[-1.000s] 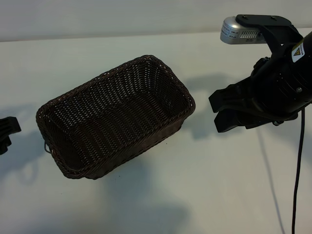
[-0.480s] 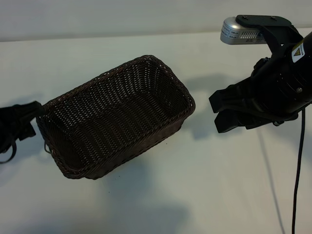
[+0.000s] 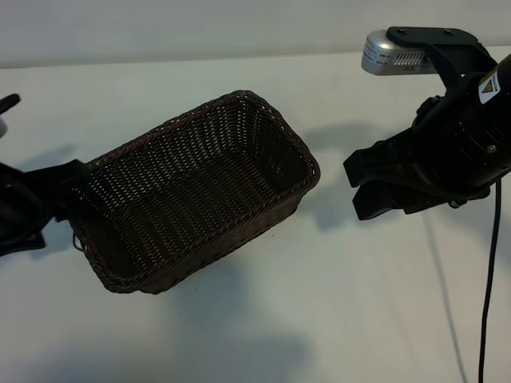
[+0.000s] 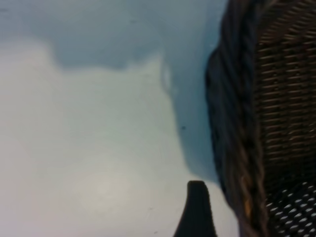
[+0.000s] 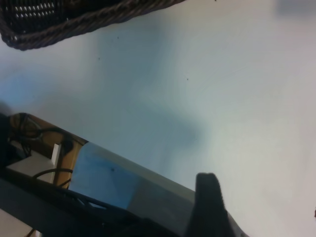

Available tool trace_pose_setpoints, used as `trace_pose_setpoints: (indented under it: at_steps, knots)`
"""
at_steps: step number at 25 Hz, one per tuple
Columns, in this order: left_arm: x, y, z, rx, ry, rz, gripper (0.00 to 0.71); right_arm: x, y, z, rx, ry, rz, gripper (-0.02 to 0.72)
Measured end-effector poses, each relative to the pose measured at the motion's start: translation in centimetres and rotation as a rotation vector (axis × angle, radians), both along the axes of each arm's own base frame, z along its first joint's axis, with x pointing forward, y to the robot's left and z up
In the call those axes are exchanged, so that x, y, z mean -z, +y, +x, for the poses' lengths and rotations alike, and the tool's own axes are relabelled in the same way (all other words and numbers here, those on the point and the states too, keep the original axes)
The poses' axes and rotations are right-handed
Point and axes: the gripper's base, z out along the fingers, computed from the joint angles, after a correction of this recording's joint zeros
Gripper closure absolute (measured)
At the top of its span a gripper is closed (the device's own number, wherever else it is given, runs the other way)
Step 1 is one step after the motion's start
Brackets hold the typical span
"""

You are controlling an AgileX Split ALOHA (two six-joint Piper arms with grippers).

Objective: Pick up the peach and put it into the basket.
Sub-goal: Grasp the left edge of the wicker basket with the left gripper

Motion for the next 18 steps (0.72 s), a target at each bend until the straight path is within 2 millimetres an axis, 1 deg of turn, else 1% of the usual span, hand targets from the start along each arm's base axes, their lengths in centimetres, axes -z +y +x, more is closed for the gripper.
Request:
trace_pose_setpoints:
  at_steps: [8,18]
  knots:
    - [2.6,-0.2,1.6,-0.008,0.069,-0.003,0.157,0.0,0.0,0.0,0.000,0.001,0.000,0.207]
    - [5.9,-0.6,3.6,0.001,0.087,-0.023,0.157,0.0,0.0,0.0,0.000,0.001,0.000,0.207]
